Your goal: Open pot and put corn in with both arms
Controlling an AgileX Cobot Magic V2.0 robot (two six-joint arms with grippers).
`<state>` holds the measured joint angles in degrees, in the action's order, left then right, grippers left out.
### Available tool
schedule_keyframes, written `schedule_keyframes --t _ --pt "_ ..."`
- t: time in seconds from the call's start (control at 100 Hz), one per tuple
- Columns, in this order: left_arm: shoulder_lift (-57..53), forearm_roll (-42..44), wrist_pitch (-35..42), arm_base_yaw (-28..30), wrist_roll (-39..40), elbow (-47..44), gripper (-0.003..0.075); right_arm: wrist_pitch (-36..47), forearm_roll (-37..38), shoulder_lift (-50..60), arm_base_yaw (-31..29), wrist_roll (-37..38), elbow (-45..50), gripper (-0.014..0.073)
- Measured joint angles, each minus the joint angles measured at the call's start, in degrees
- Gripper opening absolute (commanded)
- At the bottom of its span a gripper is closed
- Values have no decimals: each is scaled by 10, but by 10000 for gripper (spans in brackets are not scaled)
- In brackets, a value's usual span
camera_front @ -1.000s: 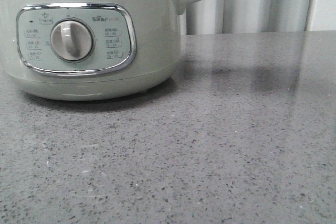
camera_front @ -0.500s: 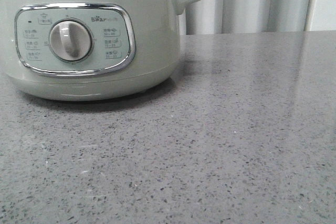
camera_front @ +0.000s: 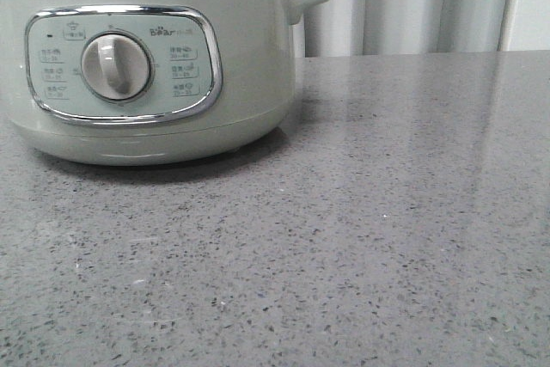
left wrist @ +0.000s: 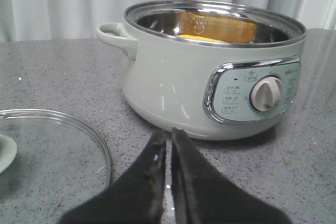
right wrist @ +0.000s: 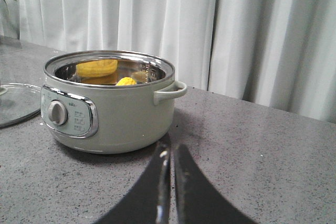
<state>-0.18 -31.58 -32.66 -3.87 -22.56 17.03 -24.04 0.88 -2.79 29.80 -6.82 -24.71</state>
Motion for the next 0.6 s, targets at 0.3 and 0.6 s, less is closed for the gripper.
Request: schedule_keyframes --t 0.3,0.6 --pt "0 0 1 0 -1 -4 -18 0 0 1 0 0 0 -52" --pt "0 68 95 0 0 -50 -18 0 0 0 0 0 0 -52"
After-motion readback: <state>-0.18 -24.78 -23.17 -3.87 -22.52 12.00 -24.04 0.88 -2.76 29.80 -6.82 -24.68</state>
